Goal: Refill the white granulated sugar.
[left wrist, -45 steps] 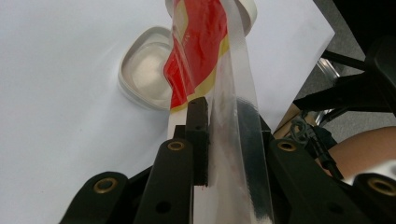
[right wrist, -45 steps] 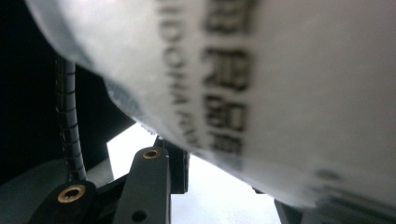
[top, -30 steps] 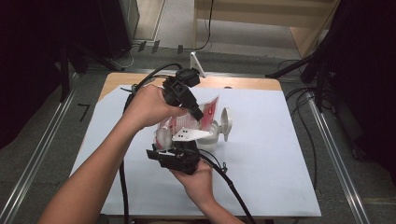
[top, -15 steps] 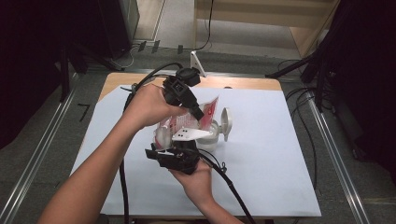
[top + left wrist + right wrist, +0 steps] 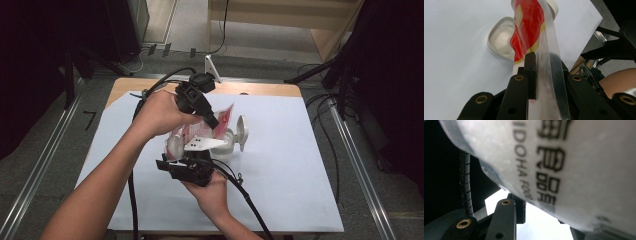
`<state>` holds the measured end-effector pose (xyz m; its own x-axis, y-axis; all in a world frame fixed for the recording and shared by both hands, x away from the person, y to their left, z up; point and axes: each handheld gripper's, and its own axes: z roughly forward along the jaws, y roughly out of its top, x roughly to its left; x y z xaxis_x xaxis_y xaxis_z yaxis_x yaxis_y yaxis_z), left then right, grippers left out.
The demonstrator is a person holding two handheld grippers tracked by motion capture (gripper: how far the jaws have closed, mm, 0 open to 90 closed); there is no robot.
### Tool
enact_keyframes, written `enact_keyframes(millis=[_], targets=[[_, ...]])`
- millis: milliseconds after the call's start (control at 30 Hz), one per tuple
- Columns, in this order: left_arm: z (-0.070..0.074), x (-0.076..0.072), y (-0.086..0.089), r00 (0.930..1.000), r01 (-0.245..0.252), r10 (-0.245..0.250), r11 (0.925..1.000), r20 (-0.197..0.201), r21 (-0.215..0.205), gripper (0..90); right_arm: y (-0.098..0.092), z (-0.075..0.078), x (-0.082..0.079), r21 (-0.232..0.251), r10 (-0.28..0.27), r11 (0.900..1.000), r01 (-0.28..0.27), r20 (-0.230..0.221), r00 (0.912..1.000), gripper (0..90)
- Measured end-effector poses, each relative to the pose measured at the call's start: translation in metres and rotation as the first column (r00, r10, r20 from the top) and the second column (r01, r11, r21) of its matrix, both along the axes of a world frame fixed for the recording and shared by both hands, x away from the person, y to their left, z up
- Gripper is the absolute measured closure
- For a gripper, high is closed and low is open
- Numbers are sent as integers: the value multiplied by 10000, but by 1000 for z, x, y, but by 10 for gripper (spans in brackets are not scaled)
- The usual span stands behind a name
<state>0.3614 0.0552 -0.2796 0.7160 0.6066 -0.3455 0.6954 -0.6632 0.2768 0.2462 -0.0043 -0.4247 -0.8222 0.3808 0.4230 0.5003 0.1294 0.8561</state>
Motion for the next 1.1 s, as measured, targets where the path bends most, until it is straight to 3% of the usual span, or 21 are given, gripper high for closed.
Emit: enact_keyframes(millis=[333, 1100], targets=[[-1, 0, 1, 10000, 17, -17, 10000, -43, 3, 794, 0, -1, 1, -50, -19, 10000, 20, 44, 10000, 716], [-2, -1, 0, 10000, 10, -10, 10000, -4, 16, 793, 0, -2, 0, -30, -42, 10000, 43, 76, 10000, 704]])
